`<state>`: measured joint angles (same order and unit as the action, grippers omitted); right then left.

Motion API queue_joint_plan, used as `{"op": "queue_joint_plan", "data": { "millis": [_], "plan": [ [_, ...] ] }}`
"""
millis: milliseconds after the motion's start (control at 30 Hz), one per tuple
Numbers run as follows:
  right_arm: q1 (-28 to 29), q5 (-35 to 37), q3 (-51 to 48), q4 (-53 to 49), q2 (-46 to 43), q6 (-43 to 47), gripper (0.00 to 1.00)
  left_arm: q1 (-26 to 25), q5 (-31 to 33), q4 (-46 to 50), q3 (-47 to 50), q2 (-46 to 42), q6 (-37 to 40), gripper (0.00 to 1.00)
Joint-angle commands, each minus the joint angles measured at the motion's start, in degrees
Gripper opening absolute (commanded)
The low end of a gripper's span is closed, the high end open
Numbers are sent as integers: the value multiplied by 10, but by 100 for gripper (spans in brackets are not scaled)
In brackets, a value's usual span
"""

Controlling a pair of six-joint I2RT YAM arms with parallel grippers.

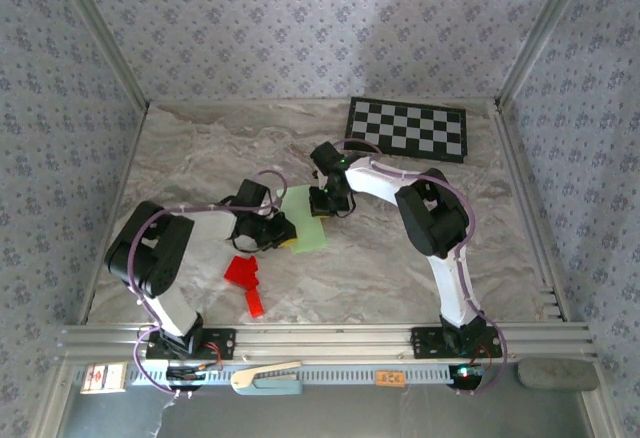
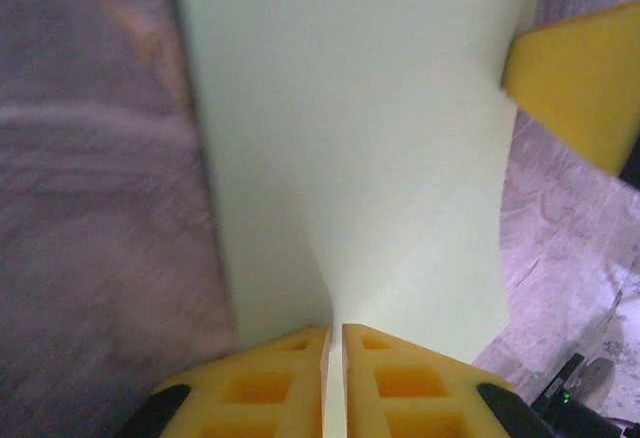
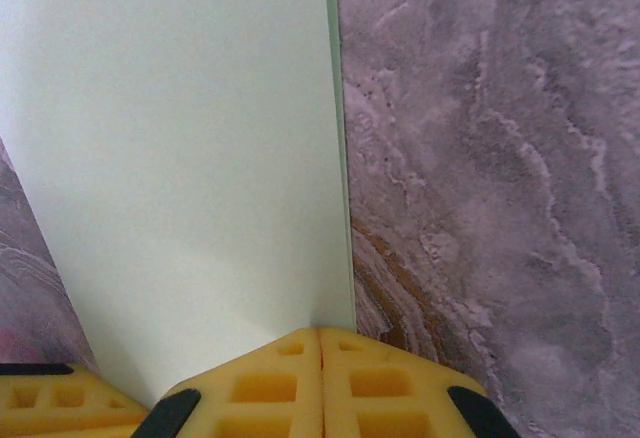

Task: Fold a paper plane with a square sheet of paper (pick it up from the middle)
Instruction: First fold the square sheet of paper in half at the center of the table, then move the square sheet of paper to the center of the table.

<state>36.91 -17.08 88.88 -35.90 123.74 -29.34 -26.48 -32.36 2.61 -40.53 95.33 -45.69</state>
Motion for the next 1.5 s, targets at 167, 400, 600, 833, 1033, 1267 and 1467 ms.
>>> {"op": "queue_joint_plan", "data": {
  "millis": [167,400,600,833,1033,1267,1467],
  "plan": [
    [0,92,-55,-82,75,-8,7,7,20,70,5,-90,-14,14],
    [0,92,-54,-81,76,-9,7,-21,9,10,-37,-40,-43,15],
    [0,92,-56,-81,75,-9,7,-45,13,25,-44,13,-34,15],
    [-3,88,-56,-84,74,-9,7,-46,49,66,12,24,-16,14],
    [-3,89,-58,-81,73,-10,7,-46,70,107,64,-17,-2,14],
    [-3,90,-63,-79,70,-16,7,-43,71,156,39,-76,23,14],
    [-3,87,-67,-70,39,-26,7,-24,74,184,-52,-107,28,15]
  ]
}}
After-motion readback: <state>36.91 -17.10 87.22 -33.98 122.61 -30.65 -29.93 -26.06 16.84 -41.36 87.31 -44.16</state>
